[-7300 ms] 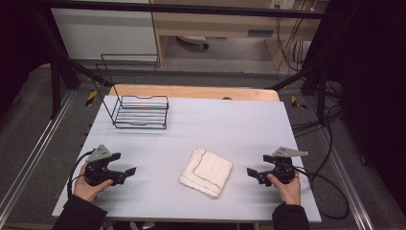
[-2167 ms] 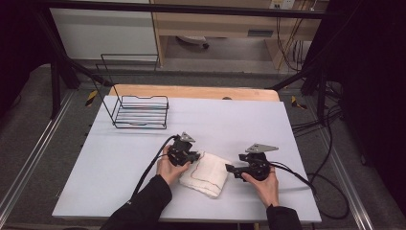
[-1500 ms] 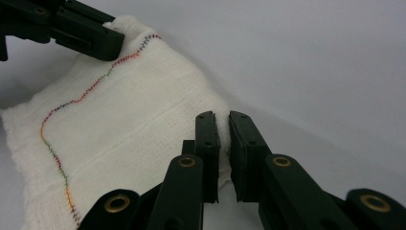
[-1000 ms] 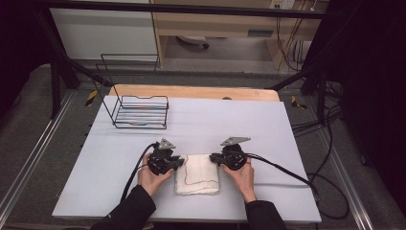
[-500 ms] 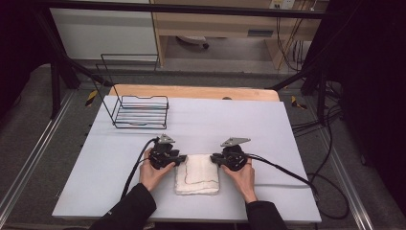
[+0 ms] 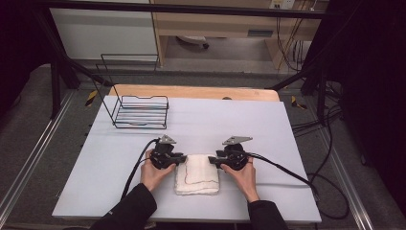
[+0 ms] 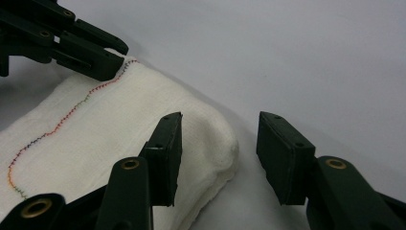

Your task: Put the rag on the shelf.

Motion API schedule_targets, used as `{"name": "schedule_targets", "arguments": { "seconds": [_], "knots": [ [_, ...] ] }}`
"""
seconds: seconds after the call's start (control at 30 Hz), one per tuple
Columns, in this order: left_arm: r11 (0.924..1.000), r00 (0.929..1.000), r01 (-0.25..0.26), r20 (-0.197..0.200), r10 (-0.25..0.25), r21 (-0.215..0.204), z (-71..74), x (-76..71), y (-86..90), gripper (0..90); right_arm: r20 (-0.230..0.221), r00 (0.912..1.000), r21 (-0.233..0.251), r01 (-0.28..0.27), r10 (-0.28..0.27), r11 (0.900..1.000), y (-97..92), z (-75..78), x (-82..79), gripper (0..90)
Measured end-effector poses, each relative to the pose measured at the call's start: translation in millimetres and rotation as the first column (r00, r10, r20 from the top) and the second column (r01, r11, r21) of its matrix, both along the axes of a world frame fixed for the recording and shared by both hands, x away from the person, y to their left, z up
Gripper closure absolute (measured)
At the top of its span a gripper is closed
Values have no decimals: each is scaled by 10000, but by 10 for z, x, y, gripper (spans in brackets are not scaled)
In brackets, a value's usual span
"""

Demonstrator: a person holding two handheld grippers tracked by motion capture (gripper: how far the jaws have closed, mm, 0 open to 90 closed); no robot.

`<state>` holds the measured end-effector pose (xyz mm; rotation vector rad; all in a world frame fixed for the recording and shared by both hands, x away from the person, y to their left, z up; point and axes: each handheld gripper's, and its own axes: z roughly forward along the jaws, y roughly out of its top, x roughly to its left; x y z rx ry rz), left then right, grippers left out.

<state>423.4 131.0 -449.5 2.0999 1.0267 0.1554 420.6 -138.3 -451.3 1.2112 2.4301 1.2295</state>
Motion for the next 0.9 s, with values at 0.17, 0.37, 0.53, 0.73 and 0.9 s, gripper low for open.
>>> {"name": "schedule_targets", "arguments": {
  "seconds": [0.17,0.37,0.53,0.73,0.9],
  "knots": [
    [9999,10000,8,29,-8,130,8,-3,-11,777,-260,9997,-9,15,-15,10000,13,-33,13,554],
    [9997,9998,108,178,-111,198,6,-13,-15,777,-735,9973,266,-61,81,9996,15,-26,12,667],
    [9994,9993,192,308,-201,274,10,-20,-14,795,-1045,9945,384,16,24,9993,10,-8,7,785],
    [10000,9998,73,159,-72,-31,6,-16,17,808,-998,9950,406,63,-22,9992,9,8,-15,817],
    [10000,9994,86,325,-85,-43,29,-33,26,810,-866,9962,468,17,24,9989,6,30,-35,820]
  ]
}}
